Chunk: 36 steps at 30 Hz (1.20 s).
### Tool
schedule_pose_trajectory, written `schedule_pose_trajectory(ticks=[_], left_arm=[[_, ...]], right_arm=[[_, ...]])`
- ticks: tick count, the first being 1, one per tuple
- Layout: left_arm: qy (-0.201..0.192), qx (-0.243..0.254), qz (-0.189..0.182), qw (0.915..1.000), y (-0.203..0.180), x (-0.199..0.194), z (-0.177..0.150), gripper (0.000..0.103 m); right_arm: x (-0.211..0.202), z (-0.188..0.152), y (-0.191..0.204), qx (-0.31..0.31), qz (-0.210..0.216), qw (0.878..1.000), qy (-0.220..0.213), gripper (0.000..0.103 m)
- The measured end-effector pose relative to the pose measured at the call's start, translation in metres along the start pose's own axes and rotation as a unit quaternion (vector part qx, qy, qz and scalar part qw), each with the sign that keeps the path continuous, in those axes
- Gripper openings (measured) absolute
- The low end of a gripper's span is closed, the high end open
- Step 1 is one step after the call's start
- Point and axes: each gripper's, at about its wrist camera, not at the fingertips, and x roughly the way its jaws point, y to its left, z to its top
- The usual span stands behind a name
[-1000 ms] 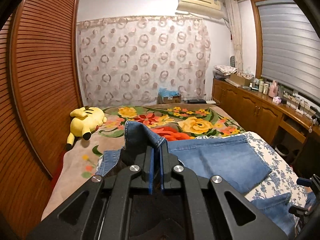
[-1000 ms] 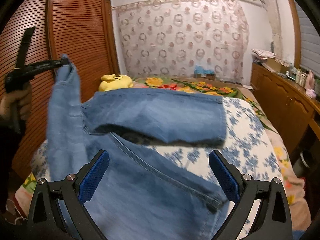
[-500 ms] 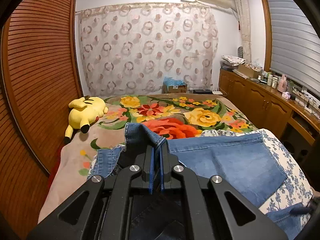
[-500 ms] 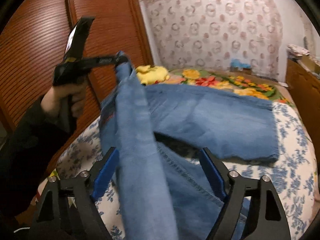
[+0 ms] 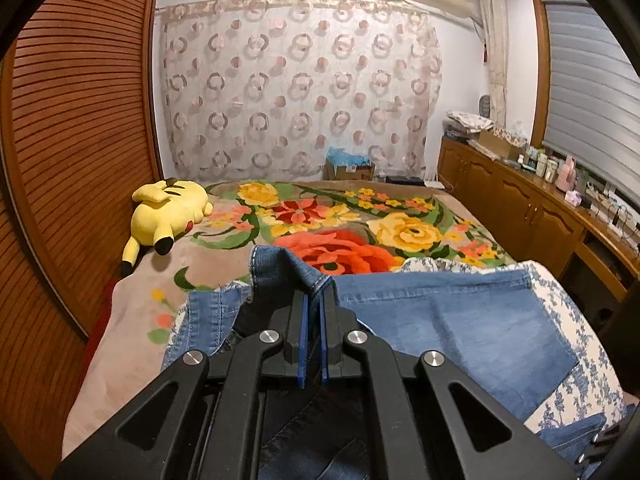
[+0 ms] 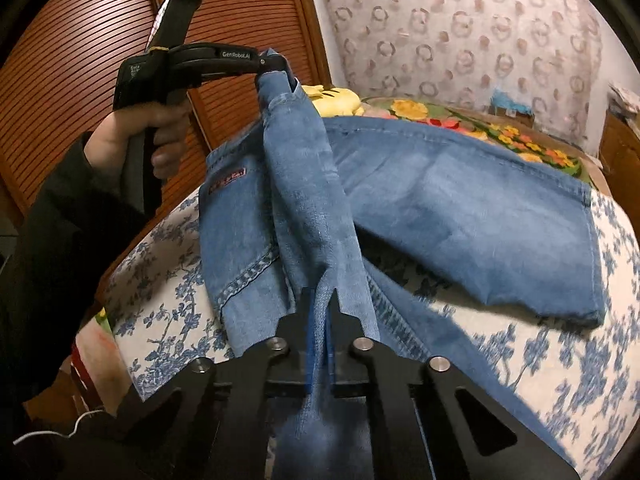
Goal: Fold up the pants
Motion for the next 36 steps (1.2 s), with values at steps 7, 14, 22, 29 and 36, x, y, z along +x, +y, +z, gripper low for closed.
schedule_pose_trajectory(ticks=[7, 14, 22, 29, 36], left_arm=[[-0.039, -0.025, -0.003, 0.9989, 0.017, -0.018, 0.023, 0.006], [-0.06, -0.054, 0.014, 0.9966, 0.044, -0.012, 0.037, 0.006], [-0.038, -0.075, 0.034, 0.9958, 0.07, 0.022, 0.034, 0.006], [0.005, -0.075, 0.034, 0.9966, 0.075, 0.06, 0.018, 0.007], [0.012, -0.074, 0.045, 0.9962, 0.085, 0.07, 0.014, 0.035]], right_arm=[[-0.025, 0.062, -0.018, -0.039, -0.054, 0.997, -0.048, 0.001], [-0.019, 0.128, -0.019, -0.096, -0.104, 0.986, -0.091, 0.001], [0.059, 0.157, -0.016, -0.137, -0.134, 0.977, -0.09, 0.001], [0.129, 0.171, -0.042, -0.119, -0.132, 0.982, -0.06, 0.001], [0.168, 0.2, -0.063, -0.112, -0.122, 0.985, -0.053, 0.001]])
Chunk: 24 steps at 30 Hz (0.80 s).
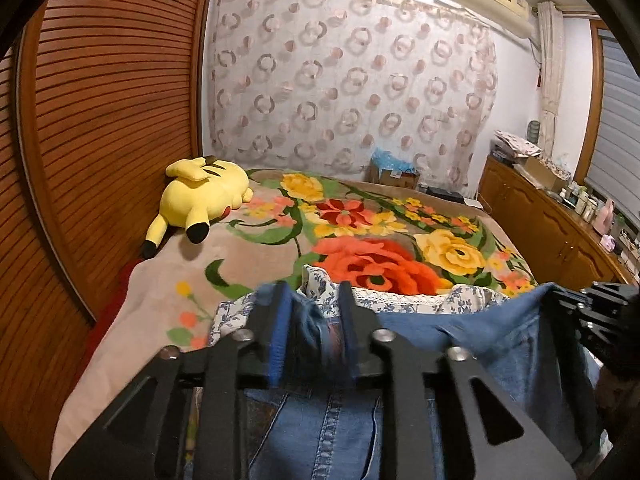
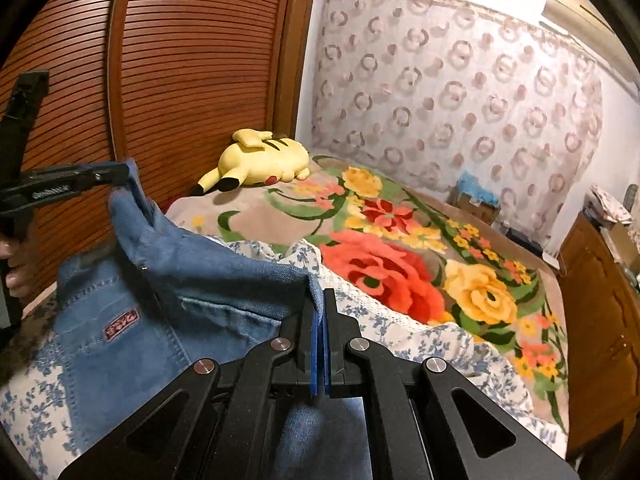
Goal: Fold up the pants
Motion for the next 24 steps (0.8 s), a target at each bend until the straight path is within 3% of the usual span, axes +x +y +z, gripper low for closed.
schedule_pose_trajectory(ticks=[1, 3, 4, 5, 7, 8, 13, 24], left_arm=[[0.001, 0.001, -0.003, 1.0, 0.001, 0.0, 0.0, 0.044], [0.001, 0.006, -0.007, 1.0, 0.0, -0.002, -0.002, 0.045], [0.005, 0.013, -0.009, 0.9999, -0.001, -0.002, -0.004, 0.053], [0.01, 0.019, -0.012, 0.9997, -0.003, -0.001, -0.006, 0.067], [0.016, 0.026, -0.019, 0.9994, -0.007, -0.002, -0.012, 0.08], [0.019, 0.027, -0.025, 0.9991, -0.009, -0.002, -0.015, 0.08], [0.044, 0.048, -0.038, 0.9972, -0.028, -0.006, -0.032, 0.08], [0.06, 0.1, -0.097, 0.9885, -0.082, -0.024, -0.076, 0.08]], right_arm=[[0.006, 0.002, -0.002, -0.003, -0.004, 1.0, 0.001, 0.001], [0.017, 0.0, -0.01, -0.005, -0.012, 1.0, 0.009, 0.001], [0.022, 0.001, -0.012, -0.002, -0.012, 1.0, 0.014, 0.001], [0.027, 0.001, -0.014, 0.004, -0.01, 1.0, 0.019, 0.001], [0.029, 0.003, -0.019, 0.02, -0.004, 0.999, 0.029, 0.001], [0.031, 0.004, -0.021, 0.026, -0.002, 0.999, 0.034, 0.003], [0.016, 0.007, -0.03, 0.049, -0.003, 0.998, 0.03, 0.044], [-0.066, -0.039, -0.032, 0.09, 0.0, 0.995, 0.042, 0.044]])
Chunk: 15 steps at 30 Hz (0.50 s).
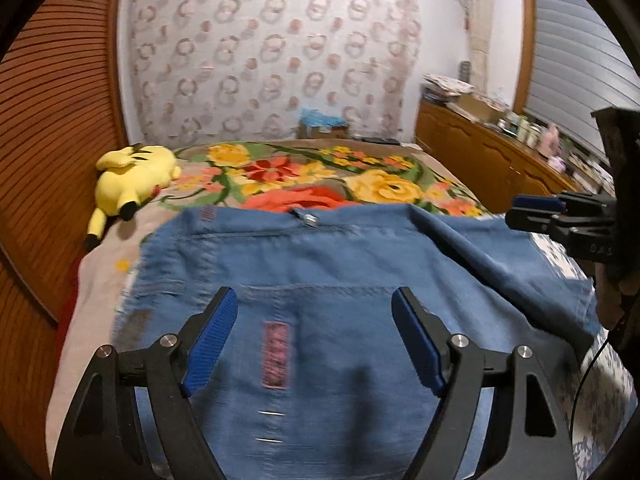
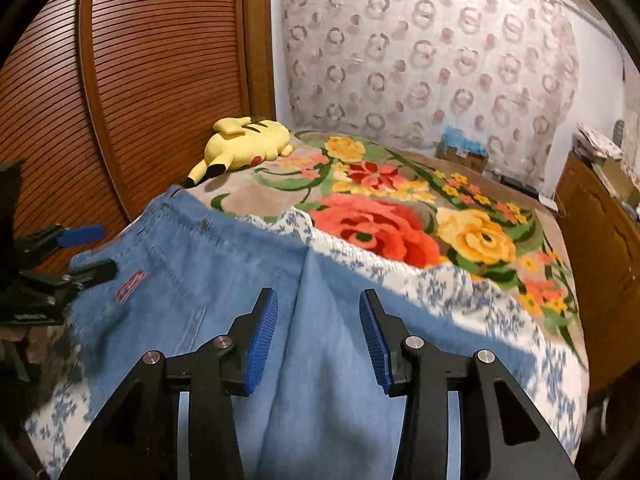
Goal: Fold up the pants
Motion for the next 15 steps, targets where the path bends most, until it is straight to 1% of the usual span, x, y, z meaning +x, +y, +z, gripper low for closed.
schedule_pose_trajectory(ticks=[6, 11, 15], left_arm=[[0.023, 0.04, -0.009, 0.9989, -0.021, 0.017, -0.012, 0.08], [0.03, 0.055, -0.024, 0.9977, -0.028, 0.02, -0.02, 0.08], [0.038, 0.061, -0.029, 0.997, -0.032, 0.02, -0.027, 0.08]], right_arm=[[-0.03, -0.023, 0.004, 0.012, -0.006, 1.0, 0.017, 0.047], [-0.046, -0.039, 0.008, 0.039, -0.005, 0.999, 0.034, 0.047], [-0.05, -0.045, 0.014, 0.041, -0.004, 0.998, 0.053, 0.047]])
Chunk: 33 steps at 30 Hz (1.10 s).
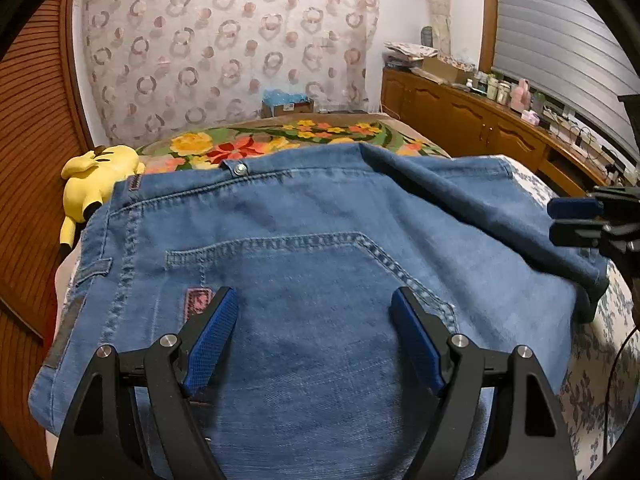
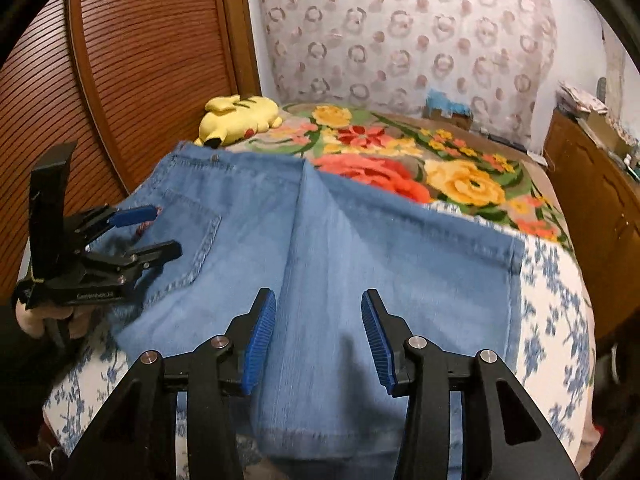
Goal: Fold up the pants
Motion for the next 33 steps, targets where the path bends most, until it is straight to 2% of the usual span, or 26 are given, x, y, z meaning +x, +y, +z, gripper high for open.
schedule_pose_trajectory(ticks=[8, 15, 19, 20, 24, 33], left_arm=[[-0.005, -0.006, -0.005, 1.0, -0.001, -0.004, -0.001, 0.08], [-0.006, -0.006, -0.005, 0.9999, 0.001, -0.004, -0.001, 0.08], [-0.007, -0.006, -0.005, 0.9999, 0.002, -0.004, -0.001, 0.08], [-0.007, -0.006, -0.005, 0.9999, 0.002, -0.004, -0.001, 0.08], [-0.007, -0.005, -0.005, 1.0, 0.002, -0.004, -0.001, 0.08], [-0.007, -0.009, -0.006, 0.9999, 0.005, -0.004, 0.0, 0.08]], right_arm=[[-0.003, -0.003, 0.008, -0.004, -0.003, 1.0, 0.023, 0.047], [0.0, -0.007, -0.002, 0.001, -0.005, 0.999, 0.034, 0.046], [-0.003, -0.007, -0.01, 0.004, 0.017, 0.999, 0.029, 0.013], [-0.006, -0.007, -0.011, 0.002, 0.015, 1.0, 0.023, 0.008], [-0.018, -0.001, -0.024, -0.005, -0.001, 1.0, 0.002, 0.006], [-0.034, 0.033, -0.061, -0.024, -0.069, 0.997, -0.029, 0.006]])
